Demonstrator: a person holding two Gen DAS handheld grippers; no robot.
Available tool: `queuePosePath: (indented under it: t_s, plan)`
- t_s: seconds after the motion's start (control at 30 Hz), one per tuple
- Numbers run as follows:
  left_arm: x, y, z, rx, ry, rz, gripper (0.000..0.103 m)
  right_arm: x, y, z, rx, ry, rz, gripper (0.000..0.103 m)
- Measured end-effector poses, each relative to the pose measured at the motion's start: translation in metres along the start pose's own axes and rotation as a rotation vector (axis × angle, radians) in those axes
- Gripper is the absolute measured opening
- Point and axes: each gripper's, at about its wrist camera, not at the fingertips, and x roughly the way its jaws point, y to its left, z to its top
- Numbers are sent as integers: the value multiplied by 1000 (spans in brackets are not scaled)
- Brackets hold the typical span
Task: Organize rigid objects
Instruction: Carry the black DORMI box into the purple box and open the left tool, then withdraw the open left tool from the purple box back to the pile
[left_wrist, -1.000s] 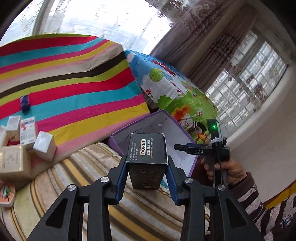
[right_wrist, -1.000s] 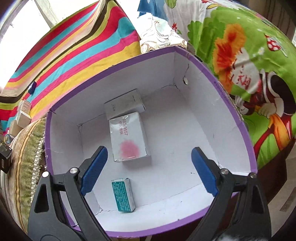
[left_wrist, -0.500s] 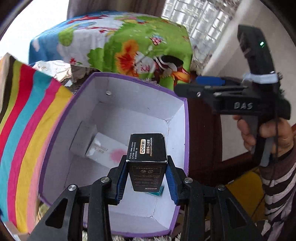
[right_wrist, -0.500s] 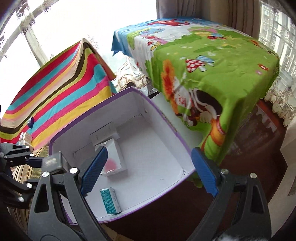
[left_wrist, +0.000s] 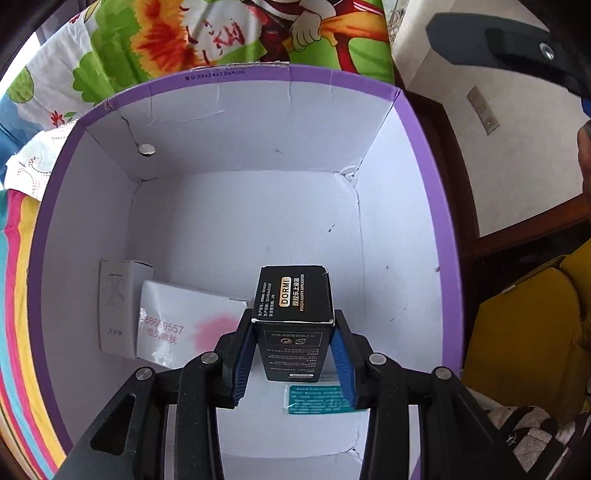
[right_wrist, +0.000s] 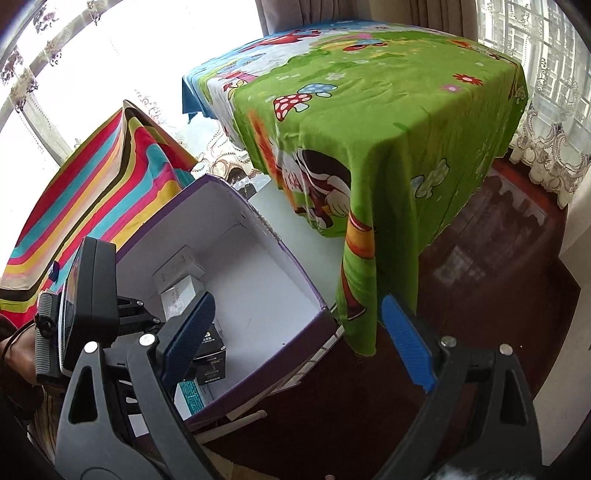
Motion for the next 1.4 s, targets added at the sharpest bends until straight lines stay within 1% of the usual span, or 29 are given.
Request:
queuePosePath:
  t_s: [0.13, 0.3, 0.33, 0.4, 0.47, 0.5, 0.53, 0.67, 0.73, 0.8, 0.83, 1.13, 1.2, 1.27, 1.3, 1.37, 1.4]
  plan:
    - [3, 1, -10, 14, 51, 25, 41, 1, 1, -1, 0, 4, 6, 93]
    - [-4, 4, -23, 21, 65, 25, 41, 3, 3, 0, -10, 8, 7, 93]
    - [-6, 6, -25, 18, 59, 18, 40, 3, 4, 0, -7, 11, 6, 93]
    - [-12, 9, -26, 1, 20, -2, 40, 4, 4, 0, -2, 13, 5, 93]
    - [-19, 9, -24, 3, -44, -21, 40, 5, 5, 1, 0, 11, 8, 93]
    - [-22, 8, -23, 3, -76, -13, 40, 5, 5, 1, 1, 13, 8, 93]
    - [-22, 7, -23, 3, -89, -1, 40, 6, 6, 1, 0, 16, 6, 93]
    - [-8, 5, -27, 10, -16, 5, 41, 7, 8, 0, -17, 25, 11, 93]
    - [-10, 4, -30, 14, -12, 5, 41, 7, 9, -1, -19, 24, 12, 93]
    - [-12, 4, -34, 12, 0, 28, 51, 8, 9, -1, -15, 27, 14, 93]
    - [-13, 5, -36, 11, 6, 41, 58, 8, 9, 0, -16, 28, 15, 93]
    - [-24, 4, -53, 15, 42, 17, 59, 12, 14, -4, -22, 40, 20, 93]
    - [-34, 8, -59, -1, 33, 16, 59, 13, 15, -4, -27, 44, 24, 93]
    - [-53, 14, -70, -27, 3, 16, 59, 14, 19, -6, -40, 54, 24, 93]
    - [-63, 18, -77, -52, -15, 23, 59, 16, 24, -7, -59, 65, 9, 93]
    - [-86, 25, -88, -129, -60, 36, 59, 22, 38, -10, -142, 94, -41, 93]
    - [-98, 28, -99, -174, -87, 36, 59, 27, 46, -12, -185, 112, -55, 93]
